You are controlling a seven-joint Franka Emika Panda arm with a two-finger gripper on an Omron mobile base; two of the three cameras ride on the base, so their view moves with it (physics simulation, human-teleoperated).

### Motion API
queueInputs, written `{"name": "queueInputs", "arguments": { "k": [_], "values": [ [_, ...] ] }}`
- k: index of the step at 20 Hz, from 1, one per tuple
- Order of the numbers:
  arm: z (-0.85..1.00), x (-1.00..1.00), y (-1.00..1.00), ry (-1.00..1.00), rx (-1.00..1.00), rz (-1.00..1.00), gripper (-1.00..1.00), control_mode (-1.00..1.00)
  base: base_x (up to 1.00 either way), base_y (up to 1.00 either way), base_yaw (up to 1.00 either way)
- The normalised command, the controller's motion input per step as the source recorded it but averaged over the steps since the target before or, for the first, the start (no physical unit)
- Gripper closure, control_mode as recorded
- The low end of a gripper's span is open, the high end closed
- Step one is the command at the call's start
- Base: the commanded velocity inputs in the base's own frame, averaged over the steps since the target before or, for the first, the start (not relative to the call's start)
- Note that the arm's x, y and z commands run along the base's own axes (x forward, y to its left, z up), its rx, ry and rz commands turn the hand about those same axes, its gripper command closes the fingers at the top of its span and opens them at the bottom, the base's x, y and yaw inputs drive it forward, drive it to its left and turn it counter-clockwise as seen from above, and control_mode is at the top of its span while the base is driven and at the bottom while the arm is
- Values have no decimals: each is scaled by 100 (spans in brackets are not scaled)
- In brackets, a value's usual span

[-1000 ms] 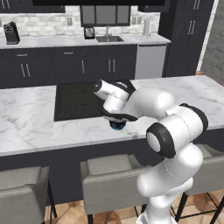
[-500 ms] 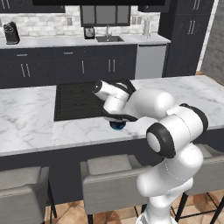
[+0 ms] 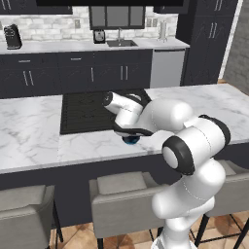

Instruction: Stack the yogurt containers by placing the smaller containers on top of the larger containers.

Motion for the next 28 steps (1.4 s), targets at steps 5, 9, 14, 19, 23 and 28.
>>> {"name": "queueInputs", "arguments": {
  "k": [5, 9, 14, 19, 23, 28],
  "values": [
    [-7, 0, 5, 0, 0, 0, 100, -100, 0, 0, 0],
    [-3, 1, 14, -1, 0, 0, 100, -100, 0, 0, 0],
    [0, 9, 16, -4, 0, 0, 100, -100, 0, 0, 0],
    [0, 8, 1, -7, 0, 0, 100, -100, 0, 0, 0],
    [-1, 4, -1, -6, 2, 0, 100, -100, 0, 0, 0],
    [-2, 0, 0, -2, 6, 0, 100, -100, 0, 0, 0]
  ]
}}
